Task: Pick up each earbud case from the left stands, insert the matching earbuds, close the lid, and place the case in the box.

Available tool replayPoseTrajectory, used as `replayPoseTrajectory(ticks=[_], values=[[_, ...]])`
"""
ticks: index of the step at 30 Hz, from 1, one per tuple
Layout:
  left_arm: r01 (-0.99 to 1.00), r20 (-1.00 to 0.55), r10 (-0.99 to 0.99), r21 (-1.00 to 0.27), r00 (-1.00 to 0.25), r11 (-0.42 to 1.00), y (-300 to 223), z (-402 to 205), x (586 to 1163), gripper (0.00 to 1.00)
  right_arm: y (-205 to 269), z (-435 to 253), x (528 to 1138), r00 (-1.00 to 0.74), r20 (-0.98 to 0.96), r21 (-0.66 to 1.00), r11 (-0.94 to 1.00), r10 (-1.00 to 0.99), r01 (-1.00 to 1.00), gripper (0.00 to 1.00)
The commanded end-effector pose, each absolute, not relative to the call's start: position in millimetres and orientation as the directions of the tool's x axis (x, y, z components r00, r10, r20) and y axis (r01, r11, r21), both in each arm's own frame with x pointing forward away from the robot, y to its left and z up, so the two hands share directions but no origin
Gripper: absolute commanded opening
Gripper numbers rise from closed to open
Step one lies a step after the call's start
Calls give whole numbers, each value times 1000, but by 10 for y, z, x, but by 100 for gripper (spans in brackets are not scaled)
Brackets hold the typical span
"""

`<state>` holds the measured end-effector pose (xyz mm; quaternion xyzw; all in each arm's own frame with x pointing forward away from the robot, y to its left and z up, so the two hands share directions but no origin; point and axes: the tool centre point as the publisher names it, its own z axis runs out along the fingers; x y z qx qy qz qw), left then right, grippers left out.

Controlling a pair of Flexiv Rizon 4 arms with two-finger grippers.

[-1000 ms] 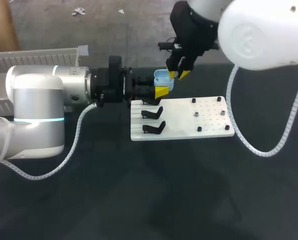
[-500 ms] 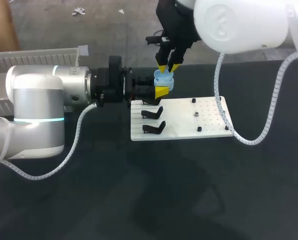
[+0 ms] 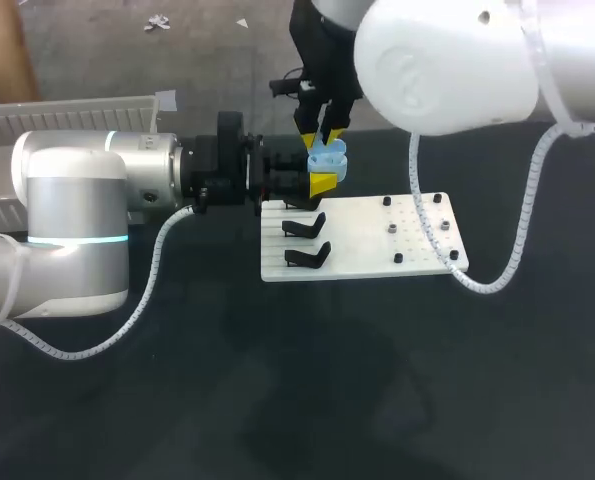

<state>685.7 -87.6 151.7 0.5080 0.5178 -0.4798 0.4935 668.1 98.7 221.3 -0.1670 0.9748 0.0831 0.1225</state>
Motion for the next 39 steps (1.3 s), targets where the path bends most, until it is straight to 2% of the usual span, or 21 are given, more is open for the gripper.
replayPoseTrajectory(ticks=[1,39], values=[[1000,-999,50,7,6,27,-878,1511,6851,0,963,2205,6653,-912,-276,122,930,-303,-346,0],[1000,-999,50,7,6,27,-878,1511,6851,0,939,2101,6658,-905,-273,96,926,-327,-364,0]])
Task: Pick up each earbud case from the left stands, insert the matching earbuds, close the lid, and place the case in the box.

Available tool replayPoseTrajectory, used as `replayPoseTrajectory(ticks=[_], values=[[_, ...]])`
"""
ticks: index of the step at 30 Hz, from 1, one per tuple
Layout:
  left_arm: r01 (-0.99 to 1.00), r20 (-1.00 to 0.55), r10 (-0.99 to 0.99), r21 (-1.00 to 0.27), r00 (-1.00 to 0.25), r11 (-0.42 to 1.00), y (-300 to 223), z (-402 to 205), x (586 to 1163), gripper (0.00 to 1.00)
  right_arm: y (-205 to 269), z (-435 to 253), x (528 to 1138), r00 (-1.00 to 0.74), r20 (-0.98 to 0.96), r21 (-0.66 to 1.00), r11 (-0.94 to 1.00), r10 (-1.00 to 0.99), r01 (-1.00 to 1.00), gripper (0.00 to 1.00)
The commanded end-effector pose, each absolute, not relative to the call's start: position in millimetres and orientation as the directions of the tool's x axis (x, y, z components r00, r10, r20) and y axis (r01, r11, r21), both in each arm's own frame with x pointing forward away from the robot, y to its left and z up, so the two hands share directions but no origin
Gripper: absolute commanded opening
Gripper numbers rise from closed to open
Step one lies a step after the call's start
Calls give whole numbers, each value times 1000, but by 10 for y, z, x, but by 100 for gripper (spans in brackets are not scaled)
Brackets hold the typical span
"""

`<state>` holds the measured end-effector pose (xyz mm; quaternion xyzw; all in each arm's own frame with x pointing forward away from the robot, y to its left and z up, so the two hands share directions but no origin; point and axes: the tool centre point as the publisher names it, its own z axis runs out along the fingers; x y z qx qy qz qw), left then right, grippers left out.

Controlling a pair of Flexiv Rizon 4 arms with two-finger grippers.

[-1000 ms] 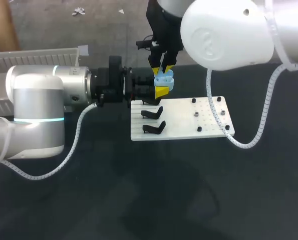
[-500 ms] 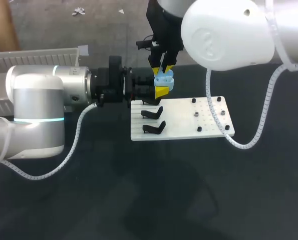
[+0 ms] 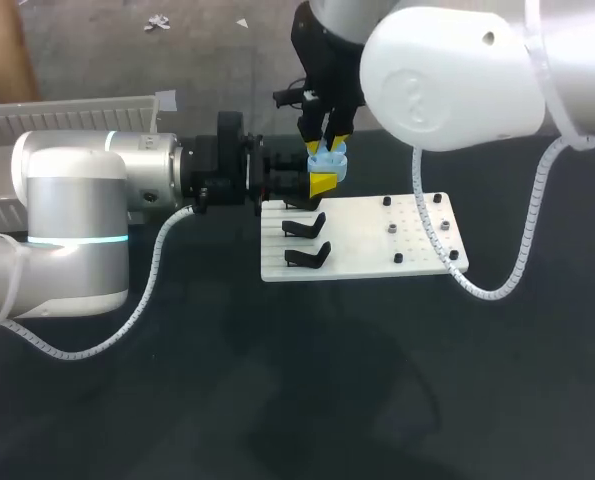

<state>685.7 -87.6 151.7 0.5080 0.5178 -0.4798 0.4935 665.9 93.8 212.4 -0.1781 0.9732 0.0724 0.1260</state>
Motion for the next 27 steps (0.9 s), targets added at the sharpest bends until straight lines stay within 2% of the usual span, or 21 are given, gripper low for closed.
replayPoseTrajectory(ticks=[1,27], values=[[1000,-999,50,7,6,27,-878,1511,6851,0,940,2097,6659,-905,-273,97,927,-327,-364,0],[1000,-999,50,7,6,27,-878,1511,6851,0,988,2022,6699,-904,-265,86,926,-335,-368,0]])
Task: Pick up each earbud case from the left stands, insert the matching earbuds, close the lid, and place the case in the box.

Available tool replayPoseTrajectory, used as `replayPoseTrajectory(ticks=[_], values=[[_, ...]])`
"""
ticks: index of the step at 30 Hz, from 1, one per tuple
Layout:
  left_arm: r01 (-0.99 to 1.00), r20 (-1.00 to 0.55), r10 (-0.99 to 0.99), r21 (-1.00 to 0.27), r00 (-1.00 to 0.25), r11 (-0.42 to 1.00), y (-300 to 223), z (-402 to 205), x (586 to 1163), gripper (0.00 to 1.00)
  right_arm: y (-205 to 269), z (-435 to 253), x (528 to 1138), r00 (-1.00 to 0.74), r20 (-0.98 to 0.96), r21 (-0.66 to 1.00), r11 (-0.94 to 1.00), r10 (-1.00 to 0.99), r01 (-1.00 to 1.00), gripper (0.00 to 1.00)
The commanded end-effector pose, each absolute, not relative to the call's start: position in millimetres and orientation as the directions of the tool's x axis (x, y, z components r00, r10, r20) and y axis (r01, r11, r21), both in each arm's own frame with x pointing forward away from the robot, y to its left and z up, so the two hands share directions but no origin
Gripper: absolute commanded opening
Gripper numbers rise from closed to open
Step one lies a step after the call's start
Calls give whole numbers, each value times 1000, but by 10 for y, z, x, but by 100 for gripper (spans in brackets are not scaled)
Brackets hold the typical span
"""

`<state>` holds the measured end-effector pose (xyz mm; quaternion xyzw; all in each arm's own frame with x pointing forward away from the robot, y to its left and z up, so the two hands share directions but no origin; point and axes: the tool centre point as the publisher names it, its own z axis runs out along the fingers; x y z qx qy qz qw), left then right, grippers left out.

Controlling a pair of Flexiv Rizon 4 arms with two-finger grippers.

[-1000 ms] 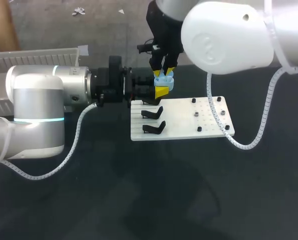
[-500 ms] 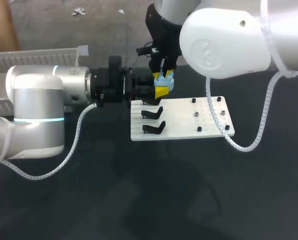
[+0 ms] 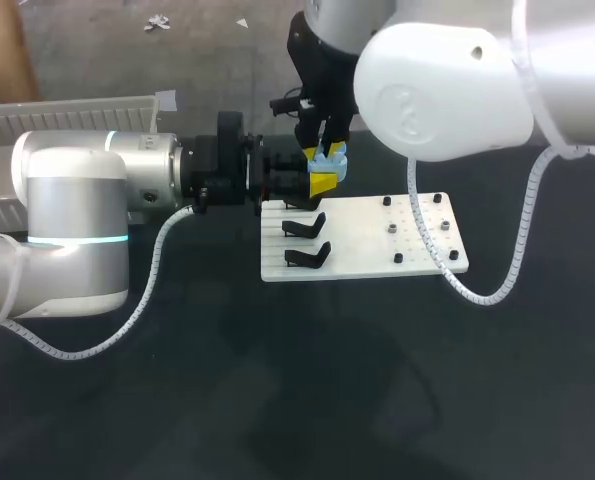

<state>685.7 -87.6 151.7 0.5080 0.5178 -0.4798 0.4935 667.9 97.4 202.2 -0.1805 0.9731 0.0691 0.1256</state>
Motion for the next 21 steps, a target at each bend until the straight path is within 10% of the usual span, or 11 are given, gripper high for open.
replayPoseTrajectory(ticks=[1,21], values=[[1000,-999,50,7,6,27,-878,1511,6851,0,987,2022,6701,-904,-265,86,926,-335,-368,0],[1000,-999,50,7,6,27,-878,1511,6851,0,957,1995,6734,-908,-254,89,927,-332,-364,0]])
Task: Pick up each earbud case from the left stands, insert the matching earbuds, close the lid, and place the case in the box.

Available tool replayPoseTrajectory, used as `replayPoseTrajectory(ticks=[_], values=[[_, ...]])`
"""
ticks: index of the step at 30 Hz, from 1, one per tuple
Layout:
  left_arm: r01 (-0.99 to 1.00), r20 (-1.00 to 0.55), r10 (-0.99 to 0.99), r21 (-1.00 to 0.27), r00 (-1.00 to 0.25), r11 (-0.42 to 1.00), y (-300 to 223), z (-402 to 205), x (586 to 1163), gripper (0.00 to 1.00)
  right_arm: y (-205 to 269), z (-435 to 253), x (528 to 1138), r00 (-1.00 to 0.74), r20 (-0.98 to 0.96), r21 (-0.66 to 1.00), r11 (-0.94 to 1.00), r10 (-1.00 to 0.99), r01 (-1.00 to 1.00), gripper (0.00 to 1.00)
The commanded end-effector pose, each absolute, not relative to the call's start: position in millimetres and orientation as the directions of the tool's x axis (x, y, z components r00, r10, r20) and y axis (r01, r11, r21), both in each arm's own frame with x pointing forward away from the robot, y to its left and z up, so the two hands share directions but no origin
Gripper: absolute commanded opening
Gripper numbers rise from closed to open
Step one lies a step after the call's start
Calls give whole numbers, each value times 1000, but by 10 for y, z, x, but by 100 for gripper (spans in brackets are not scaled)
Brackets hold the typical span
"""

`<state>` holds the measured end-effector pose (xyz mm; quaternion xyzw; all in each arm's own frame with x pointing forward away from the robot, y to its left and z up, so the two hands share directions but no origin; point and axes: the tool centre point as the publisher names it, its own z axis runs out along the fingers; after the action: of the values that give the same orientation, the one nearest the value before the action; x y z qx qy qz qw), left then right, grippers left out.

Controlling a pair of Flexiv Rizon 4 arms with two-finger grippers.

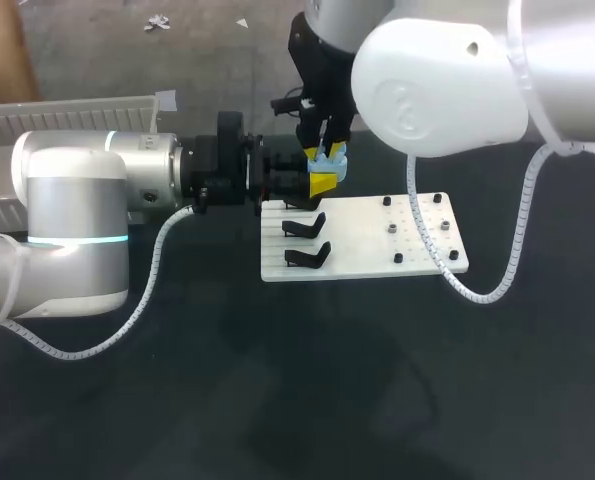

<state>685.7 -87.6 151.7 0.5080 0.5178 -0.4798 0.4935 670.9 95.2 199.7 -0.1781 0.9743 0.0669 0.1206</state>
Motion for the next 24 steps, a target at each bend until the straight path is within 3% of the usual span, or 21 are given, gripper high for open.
replayPoseTrajectory(ticks=[1,24], values=[[1000,-999,50,7,6,27,-878,1511,6851,0,957,1994,6738,-908,-253,89,927,-333,-364,0],[1000,-999,50,7,6,27,-878,1511,6851,0,956,1965,6786,-904,-231,85,918,-360,-387,0]])
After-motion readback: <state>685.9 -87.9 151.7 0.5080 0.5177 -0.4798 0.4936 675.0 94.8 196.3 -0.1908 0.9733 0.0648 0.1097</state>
